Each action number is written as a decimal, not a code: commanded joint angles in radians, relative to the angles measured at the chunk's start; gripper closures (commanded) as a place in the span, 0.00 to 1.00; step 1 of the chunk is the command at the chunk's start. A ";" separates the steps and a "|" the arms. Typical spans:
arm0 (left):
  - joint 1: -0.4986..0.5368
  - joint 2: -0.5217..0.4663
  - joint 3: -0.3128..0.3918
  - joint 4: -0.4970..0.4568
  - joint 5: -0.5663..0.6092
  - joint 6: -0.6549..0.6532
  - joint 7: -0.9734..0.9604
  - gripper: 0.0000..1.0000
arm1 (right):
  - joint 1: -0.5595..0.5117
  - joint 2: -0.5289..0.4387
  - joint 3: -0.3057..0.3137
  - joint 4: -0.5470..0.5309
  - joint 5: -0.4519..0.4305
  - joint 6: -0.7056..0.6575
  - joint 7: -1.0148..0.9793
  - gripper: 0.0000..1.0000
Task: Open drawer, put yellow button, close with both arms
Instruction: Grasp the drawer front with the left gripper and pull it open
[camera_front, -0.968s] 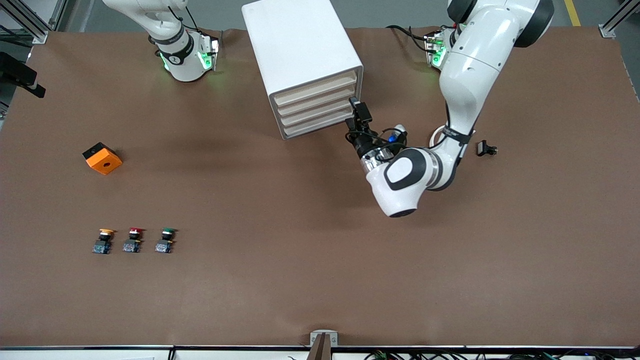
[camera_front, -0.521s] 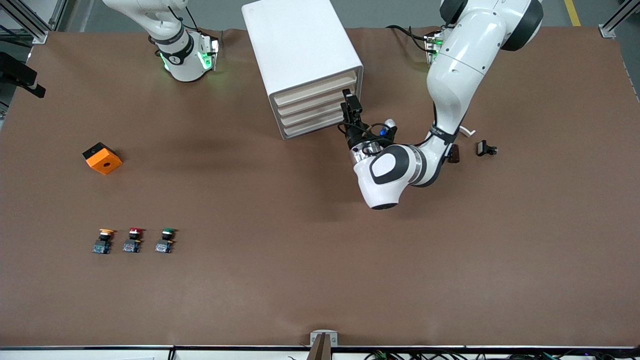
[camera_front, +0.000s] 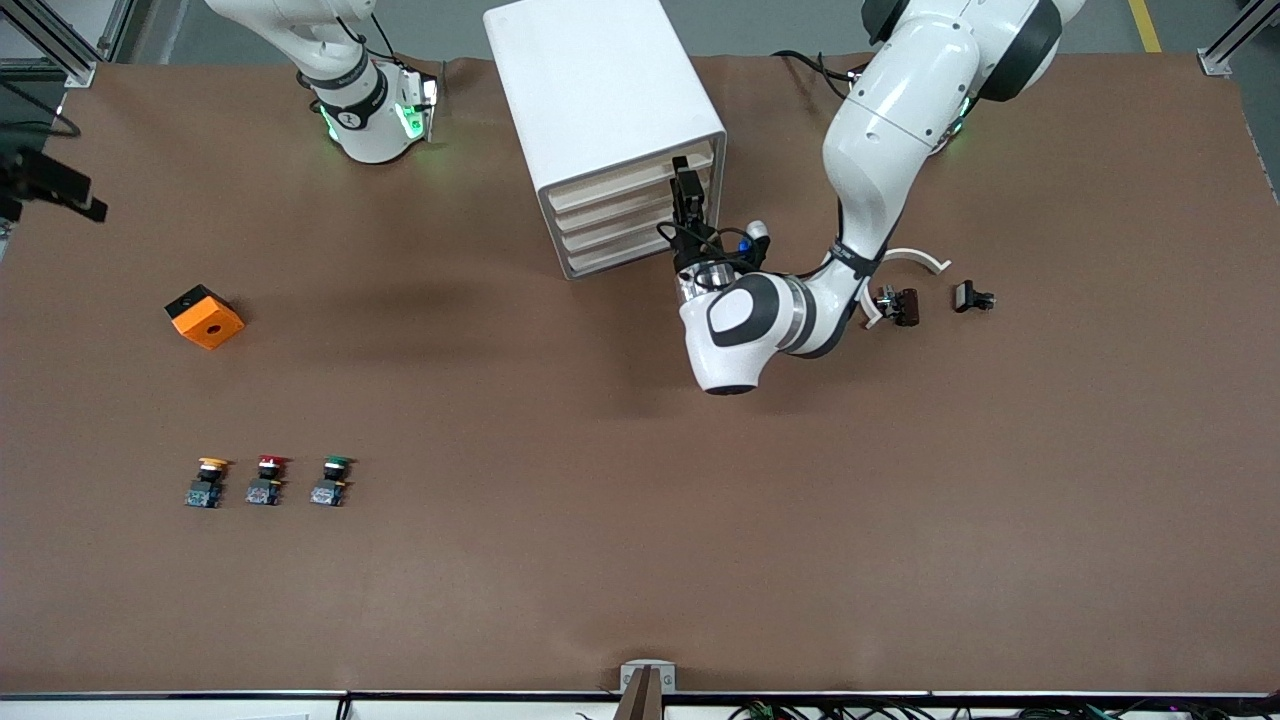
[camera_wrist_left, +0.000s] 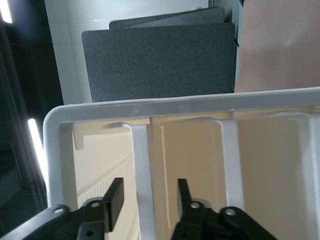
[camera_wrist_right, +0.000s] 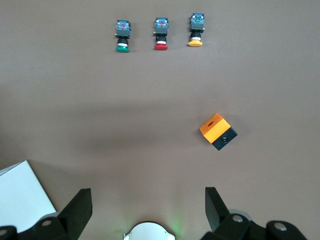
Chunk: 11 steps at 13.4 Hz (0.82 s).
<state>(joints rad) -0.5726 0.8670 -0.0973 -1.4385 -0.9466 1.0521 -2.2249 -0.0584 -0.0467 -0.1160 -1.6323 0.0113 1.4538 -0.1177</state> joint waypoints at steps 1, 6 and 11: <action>-0.018 -0.010 0.005 -0.008 -0.021 -0.024 -0.016 0.78 | -0.031 0.123 0.007 0.040 -0.010 0.008 -0.002 0.00; 0.014 -0.003 0.008 -0.002 -0.026 -0.021 -0.013 0.90 | -0.081 0.258 0.006 0.019 -0.051 0.256 -0.007 0.00; 0.109 -0.003 0.013 0.001 -0.072 -0.017 -0.013 0.87 | -0.123 0.467 0.007 0.017 -0.044 0.590 -0.036 0.00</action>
<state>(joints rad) -0.5110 0.8671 -0.0865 -1.4406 -0.9775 1.0458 -2.2257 -0.1743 0.3465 -0.1228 -1.6399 -0.0254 1.9672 -0.1376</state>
